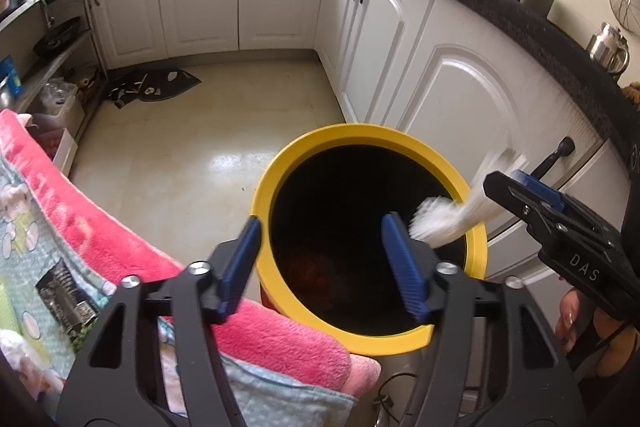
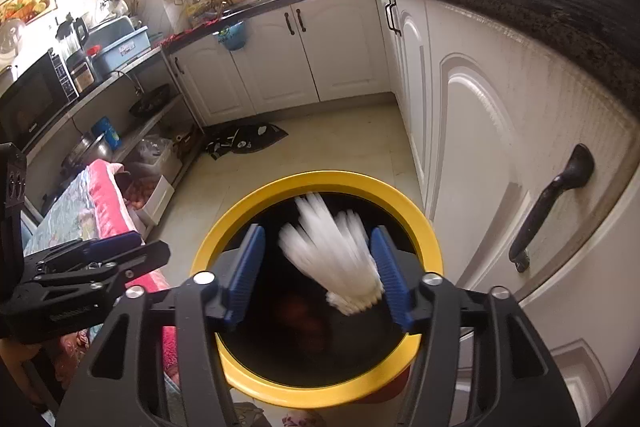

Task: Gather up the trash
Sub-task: 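Carry both items over the yellow bin and open both tools to drop them, then move both open tools back over the trash pile on the bed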

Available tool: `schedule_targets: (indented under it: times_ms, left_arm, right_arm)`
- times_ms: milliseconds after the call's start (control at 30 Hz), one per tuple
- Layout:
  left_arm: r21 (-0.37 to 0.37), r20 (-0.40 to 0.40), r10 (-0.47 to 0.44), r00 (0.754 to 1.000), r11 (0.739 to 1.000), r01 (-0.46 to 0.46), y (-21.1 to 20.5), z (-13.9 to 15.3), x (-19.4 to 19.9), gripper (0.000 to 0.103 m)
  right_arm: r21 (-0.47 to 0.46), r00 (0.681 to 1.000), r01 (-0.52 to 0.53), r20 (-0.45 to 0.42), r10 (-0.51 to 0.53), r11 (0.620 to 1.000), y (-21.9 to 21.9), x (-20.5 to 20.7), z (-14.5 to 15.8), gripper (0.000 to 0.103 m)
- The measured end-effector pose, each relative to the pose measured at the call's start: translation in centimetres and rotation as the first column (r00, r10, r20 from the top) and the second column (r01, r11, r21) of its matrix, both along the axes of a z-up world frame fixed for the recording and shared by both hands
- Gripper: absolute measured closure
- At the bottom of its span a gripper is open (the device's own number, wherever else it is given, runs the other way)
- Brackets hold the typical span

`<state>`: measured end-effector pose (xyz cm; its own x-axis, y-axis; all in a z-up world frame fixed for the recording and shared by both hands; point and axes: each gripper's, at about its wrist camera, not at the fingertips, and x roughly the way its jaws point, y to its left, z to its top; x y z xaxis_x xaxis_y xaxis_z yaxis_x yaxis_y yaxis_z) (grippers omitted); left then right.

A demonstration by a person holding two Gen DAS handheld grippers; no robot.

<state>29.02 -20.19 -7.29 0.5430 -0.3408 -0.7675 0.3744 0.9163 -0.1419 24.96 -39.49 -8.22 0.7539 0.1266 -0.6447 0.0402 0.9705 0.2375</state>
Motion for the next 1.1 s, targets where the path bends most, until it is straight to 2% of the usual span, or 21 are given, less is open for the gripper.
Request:
schedule_targets:
  times_ms: [133, 200, 333, 533, 833, 1100]
  left_arm:
    - [-0.007, 0.029, 0.02, 0.999, 1.0, -0.02, 1.2, 1.1, -0.7, 0.025]
    - [-0.014, 0.049, 0.037, 0.998, 0.999, -0.036, 1.8, 1.9, -1.1, 0.011]
    - [-0.031, 0.085, 0.065, 0.994, 0.998, -0.063, 3.0, 3.4, -2.0, 0.011]
    - [-0.064, 0.129, 0.101, 0.987, 0.994, -0.093, 5.0, 5.6, -3.9, 0.011]
    - [-0.097, 0.188, 0.143, 0.972, 0.987, -0.126, 8.0, 8.1, -6.9, 0.011]
    - [-0.114, 0.241, 0.221, 0.945, 0.973, -0.199, 11.8, 9.9, -9.7, 0.011]
  right_arm:
    - [-0.026, 1.0, -0.004, 0.024, 0.004, 1.0, 0.6, -0.8, 0.8, 0.037]
    - [-0.039, 0.999, -0.005, 0.038, 0.007, 0.999, 0.9, -1.2, 1.4, 0.035]
    - [-0.051, 0.996, -0.004, 0.084, 0.008, 0.999, 1.5, -2.5, 2.9, 0.027]
    - [-0.068, 0.988, -0.012, 0.153, 0.023, 0.998, 2.7, -4.6, 5.5, 0.022]
    - [-0.067, 0.969, -0.062, 0.235, 0.076, 0.996, 4.6, -7.2, 9.1, 0.018]
    - [-0.075, 0.955, -0.124, 0.262, 0.139, 0.989, 7.4, -8.8, 10.5, 0.017]
